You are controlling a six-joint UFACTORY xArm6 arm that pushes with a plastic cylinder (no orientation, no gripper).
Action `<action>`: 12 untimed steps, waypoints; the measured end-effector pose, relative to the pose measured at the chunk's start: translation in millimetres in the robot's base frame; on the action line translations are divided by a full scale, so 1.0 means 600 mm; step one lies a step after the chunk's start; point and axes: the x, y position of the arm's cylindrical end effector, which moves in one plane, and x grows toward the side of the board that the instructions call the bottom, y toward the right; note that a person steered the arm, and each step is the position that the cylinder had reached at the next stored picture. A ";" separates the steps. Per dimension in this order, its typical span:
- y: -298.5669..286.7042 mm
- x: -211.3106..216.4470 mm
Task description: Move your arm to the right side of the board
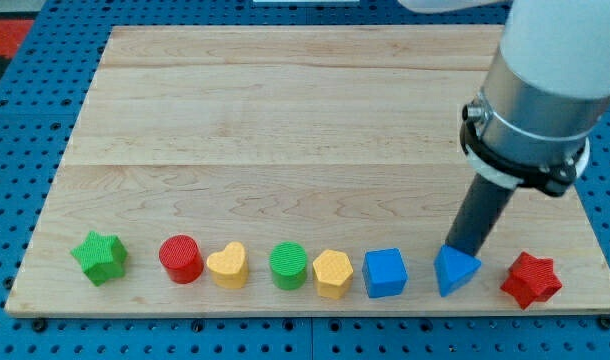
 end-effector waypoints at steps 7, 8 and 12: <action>0.040 -0.098; 0.037 -0.105; 0.019 -0.153</action>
